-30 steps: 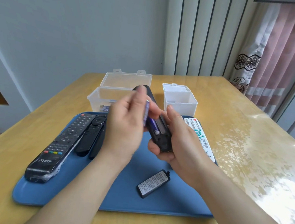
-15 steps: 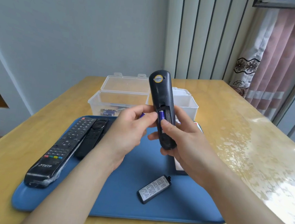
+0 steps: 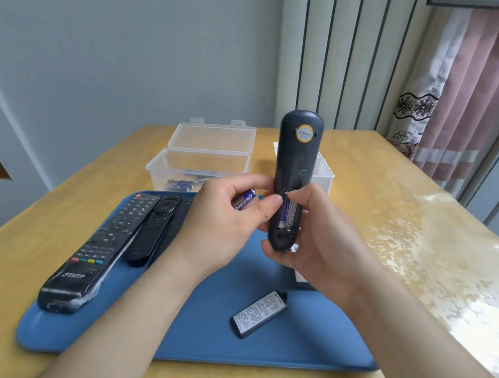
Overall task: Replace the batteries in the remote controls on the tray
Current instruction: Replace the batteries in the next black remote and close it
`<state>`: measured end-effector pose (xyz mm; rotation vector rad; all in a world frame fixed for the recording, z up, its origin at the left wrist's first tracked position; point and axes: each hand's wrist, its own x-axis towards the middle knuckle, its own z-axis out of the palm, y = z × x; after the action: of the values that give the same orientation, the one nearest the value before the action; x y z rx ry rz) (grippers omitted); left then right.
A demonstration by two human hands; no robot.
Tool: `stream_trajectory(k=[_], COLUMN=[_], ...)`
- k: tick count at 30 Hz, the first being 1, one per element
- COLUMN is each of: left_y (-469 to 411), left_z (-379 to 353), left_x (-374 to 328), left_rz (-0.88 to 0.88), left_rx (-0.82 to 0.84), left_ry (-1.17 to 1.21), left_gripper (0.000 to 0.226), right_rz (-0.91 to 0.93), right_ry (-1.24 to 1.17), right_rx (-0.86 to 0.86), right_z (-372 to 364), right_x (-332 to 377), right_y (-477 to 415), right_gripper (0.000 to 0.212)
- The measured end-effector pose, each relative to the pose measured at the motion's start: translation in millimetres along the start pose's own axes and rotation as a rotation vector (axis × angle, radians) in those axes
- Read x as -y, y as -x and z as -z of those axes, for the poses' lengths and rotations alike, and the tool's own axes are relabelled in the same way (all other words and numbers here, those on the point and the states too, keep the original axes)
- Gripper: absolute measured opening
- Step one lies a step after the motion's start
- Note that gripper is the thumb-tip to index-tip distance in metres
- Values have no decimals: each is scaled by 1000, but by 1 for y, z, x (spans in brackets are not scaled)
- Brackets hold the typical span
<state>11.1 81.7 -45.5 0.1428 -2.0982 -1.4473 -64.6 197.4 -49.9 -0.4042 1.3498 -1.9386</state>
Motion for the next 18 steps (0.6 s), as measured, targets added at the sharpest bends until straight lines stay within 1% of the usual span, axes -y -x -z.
stream_trajectory(k=[4, 7, 10, 13, 15, 18], left_y=[-1, -2, -1, 0, 1, 4], left_z=[2, 1, -2, -5, -8, -15], left_x=[2, 2, 3, 6, 8, 8], left_rz=[-1, -13, -34, -42, -53, -127], left_rx=[-22, -23, -25, -22, -13, -58], left_ry=[0, -18, -46, -84, -135, -261], left_gripper=[16, 17, 19, 15, 15, 25], right_rz=[17, 28, 10, -37, -63, -65], right_ry=[-5, -14, -39, -57, -79, -114], right_rx=[6, 6, -3, 8, 10, 39], right_z=[-1, -2, -2, 2, 4, 7], right_x=[-3, -5, -6, -6, -4, 2], right_y=[-3, -4, -4, -6, -6, -4], right_gripper=[29, 34, 24, 24, 27, 28])
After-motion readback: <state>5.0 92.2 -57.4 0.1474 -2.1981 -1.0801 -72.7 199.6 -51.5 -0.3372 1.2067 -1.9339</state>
